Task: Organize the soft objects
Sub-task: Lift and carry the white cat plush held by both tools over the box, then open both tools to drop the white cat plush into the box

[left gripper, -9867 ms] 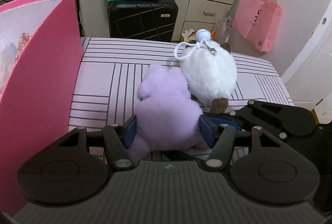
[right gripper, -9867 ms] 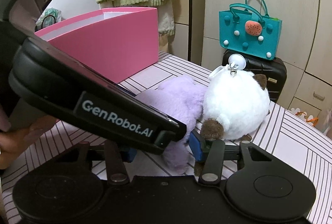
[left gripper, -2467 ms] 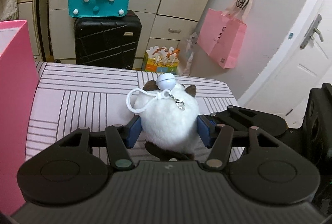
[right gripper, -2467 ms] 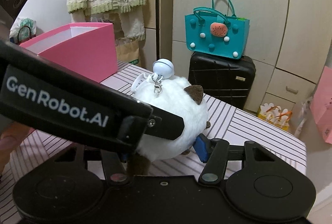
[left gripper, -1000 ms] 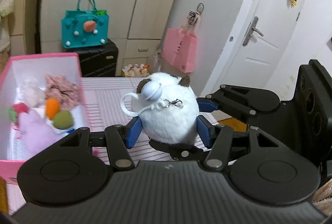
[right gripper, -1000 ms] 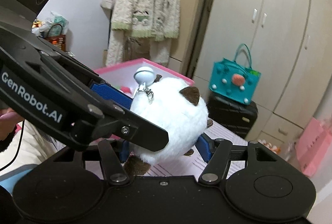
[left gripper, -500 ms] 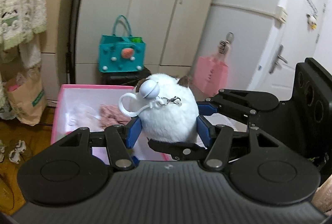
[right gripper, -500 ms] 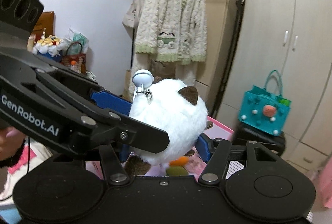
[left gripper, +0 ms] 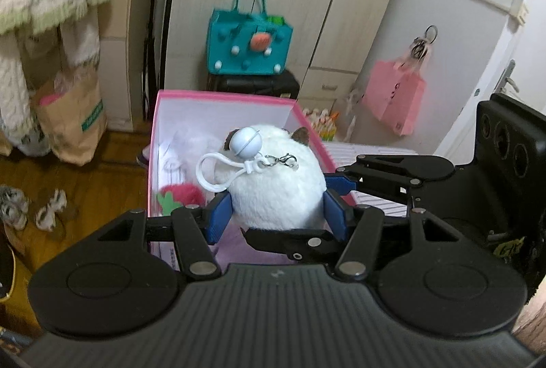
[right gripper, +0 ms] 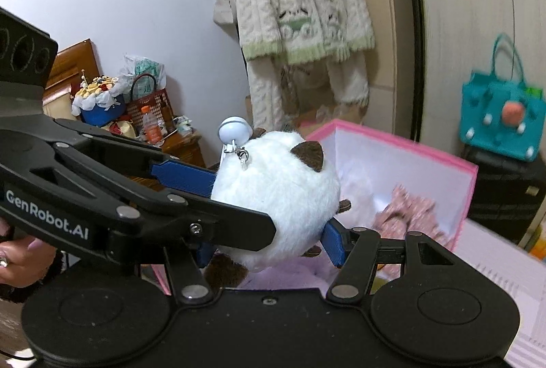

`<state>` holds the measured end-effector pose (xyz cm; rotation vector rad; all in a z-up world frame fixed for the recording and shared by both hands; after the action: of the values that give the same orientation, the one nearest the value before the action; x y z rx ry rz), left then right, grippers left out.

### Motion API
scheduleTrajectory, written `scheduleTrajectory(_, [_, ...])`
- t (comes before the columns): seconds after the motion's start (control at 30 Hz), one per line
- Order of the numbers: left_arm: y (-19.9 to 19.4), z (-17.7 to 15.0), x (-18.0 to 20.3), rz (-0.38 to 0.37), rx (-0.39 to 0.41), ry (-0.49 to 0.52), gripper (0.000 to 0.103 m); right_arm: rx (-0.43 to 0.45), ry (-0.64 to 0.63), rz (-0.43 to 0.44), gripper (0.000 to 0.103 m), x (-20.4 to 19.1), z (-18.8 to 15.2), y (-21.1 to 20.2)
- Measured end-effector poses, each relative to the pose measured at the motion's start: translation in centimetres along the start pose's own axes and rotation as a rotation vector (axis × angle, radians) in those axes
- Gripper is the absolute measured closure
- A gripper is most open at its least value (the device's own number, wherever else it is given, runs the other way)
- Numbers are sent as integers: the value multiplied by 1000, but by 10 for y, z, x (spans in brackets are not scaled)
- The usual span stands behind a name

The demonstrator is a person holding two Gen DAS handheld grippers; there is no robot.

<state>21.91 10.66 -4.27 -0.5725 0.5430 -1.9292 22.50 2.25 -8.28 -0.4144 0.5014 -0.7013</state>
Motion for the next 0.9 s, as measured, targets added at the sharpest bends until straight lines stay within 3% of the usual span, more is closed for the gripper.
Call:
scheduleTrajectory(0.33, [27,-7,-18,1,-60,-33,46,-51,70,-7,37,12,-8,27])
scheduleTrajectory(0.63, [56,7,-14,-21,-58,-52,45,-28,-29,-144,37,31,4,29])
scheduleTrajectory(0.9, [81,7,-18,-9,-80,-99,46,-65,-13,-181,32,56,5,38])
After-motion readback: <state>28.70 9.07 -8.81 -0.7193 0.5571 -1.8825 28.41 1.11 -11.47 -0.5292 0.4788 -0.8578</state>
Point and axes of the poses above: each gripper's, at about its wrist camera, not at the fingertips, and y roughly the way its jaws point, x to its right, z to its top, the point moved 8 cm from there along y, roughly the way its jaws point, and after that the axes turned 9 degrees about y, right-handed, at the moved point
